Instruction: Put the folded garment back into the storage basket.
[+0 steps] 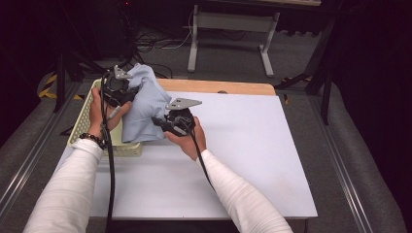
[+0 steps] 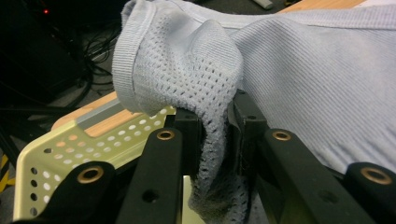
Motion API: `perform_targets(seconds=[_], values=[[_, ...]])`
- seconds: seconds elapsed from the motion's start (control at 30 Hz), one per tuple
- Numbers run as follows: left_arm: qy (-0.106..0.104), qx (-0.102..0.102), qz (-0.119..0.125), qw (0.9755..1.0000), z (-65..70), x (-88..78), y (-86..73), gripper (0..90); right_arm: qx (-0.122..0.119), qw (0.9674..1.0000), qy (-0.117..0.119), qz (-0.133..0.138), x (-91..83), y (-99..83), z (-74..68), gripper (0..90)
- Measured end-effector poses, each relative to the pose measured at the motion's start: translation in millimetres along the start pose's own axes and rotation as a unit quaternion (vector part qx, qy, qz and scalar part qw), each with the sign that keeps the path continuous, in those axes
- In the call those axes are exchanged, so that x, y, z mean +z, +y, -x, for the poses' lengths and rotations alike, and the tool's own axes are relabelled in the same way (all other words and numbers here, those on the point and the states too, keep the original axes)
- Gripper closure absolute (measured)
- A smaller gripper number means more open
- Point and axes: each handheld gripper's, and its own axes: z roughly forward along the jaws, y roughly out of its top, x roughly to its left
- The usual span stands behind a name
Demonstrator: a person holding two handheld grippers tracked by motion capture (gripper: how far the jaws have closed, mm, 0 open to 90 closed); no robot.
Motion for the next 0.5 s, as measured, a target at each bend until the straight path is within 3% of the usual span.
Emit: perform_targets(seconds=[0.5], values=[[0.024, -0.020, -0.012, 0.9994, -23.8, -3.0, -7.4, 76.0, 0.005, 0.9998, 0.014, -0.015, 31.6, 10.2, -8.5, 76.0]])
